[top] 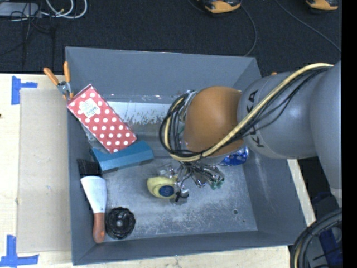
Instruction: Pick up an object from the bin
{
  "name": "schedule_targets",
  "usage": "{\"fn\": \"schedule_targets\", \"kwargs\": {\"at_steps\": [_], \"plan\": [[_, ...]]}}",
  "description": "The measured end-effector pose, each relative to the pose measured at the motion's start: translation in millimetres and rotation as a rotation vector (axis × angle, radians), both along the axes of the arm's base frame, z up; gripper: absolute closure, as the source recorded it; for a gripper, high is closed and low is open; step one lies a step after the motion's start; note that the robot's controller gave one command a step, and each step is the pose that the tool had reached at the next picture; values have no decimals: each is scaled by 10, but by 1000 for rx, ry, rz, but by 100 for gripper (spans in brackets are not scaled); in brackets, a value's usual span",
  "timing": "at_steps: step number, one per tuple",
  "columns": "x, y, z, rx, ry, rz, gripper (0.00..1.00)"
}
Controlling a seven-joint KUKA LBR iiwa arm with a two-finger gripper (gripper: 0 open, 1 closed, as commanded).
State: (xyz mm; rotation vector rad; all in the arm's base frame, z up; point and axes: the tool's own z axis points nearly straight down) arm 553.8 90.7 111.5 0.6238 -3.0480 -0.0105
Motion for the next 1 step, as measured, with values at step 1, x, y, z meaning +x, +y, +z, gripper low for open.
{"fn": "schedule_targets", "kwargs": {"at_steps": [1], "plan": [[-20,-5,-89,-1,8,0,100]]}}
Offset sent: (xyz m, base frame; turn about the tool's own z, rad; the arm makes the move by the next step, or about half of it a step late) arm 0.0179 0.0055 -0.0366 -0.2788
